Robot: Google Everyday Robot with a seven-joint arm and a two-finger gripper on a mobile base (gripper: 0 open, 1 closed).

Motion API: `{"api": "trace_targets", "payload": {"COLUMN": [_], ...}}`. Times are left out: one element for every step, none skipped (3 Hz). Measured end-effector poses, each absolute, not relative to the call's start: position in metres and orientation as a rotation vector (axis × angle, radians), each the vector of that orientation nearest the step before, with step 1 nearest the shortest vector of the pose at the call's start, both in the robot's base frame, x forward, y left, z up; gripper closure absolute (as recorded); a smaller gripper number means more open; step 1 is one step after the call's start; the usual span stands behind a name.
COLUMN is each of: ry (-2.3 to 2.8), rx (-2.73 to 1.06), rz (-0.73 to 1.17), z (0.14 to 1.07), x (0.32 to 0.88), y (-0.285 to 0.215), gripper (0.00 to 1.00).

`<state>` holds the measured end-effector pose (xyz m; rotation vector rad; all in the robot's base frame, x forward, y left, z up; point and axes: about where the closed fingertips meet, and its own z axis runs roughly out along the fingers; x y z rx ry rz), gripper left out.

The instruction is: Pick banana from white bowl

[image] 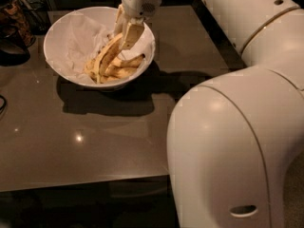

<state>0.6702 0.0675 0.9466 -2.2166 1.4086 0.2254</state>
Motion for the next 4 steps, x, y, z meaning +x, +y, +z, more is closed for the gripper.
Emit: {"api": "trace_targets", "payload": {"ry": [1.407, 1.388, 1.352, 1.31], "rx": [-2.216, -2.141, -2.058, -2.011], "rz": [0.226, 0.247, 0.268, 0.29], "z": [0.947, 0.967, 0.992, 1.009], "x": [0.67, 0.668, 0.658, 0.648], "y": [0.068, 0.072, 0.074, 0.077], "gripper": [1.0, 1.0, 1.0, 1.0]}}
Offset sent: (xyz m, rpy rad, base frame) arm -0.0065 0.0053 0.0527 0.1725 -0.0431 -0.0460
